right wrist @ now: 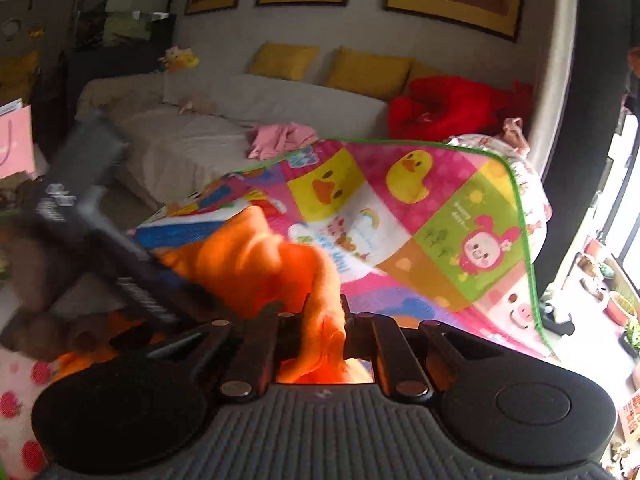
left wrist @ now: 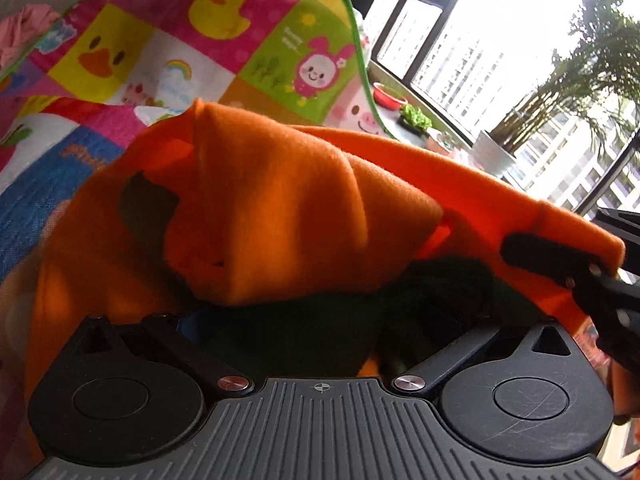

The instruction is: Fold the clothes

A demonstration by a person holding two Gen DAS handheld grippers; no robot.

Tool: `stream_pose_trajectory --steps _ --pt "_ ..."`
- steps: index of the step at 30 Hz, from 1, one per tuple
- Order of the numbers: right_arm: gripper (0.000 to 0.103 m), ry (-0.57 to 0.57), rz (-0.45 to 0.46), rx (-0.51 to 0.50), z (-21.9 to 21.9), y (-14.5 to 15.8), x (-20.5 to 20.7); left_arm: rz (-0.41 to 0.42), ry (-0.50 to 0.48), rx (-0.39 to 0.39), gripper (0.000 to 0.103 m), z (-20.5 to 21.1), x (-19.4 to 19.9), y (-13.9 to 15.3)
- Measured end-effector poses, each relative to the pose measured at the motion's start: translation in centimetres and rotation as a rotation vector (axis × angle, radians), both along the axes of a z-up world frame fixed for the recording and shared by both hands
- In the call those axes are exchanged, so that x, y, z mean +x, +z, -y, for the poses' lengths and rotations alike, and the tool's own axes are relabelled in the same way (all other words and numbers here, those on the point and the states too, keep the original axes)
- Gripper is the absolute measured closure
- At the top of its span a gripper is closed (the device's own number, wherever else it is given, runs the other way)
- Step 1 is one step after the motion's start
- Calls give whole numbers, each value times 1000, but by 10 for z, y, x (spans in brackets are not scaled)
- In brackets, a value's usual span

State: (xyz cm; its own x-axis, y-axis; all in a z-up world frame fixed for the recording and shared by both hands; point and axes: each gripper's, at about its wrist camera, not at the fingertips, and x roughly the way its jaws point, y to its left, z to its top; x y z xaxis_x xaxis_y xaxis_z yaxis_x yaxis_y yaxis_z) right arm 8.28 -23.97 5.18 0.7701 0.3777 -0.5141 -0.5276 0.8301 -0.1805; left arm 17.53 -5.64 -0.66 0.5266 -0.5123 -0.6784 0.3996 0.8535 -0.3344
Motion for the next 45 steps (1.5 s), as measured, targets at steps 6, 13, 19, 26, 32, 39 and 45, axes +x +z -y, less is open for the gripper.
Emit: stream_pose_trajectory --steps 6,13,19,26,32,39,45 --pt "96 85 -56 -47 -21 -26 -34 28 -19 86 0 -9 -20 6" --pt "95 101 -89 -71 -30 -50 -55 57 -2 156 0 -32 -51 22" --pt "95 137 -44 -135 -40 -62 -81 73 95 61 0 -80 -74 61" --pt "95 195 23 -258 -55 -73 -112 9 166 -95 0 -74 -55 64" --pt "95 194 40 -286 -51 -74 -123 -96 204 -37 2 -53 -39 21" --pt "85 154 36 -297 -40 -73 -134 -74 223 21 3 -67 -48 8" --pt "52 -77 -16 -201 15 -54 -143 -44 216 61 3 -70 -57 3"
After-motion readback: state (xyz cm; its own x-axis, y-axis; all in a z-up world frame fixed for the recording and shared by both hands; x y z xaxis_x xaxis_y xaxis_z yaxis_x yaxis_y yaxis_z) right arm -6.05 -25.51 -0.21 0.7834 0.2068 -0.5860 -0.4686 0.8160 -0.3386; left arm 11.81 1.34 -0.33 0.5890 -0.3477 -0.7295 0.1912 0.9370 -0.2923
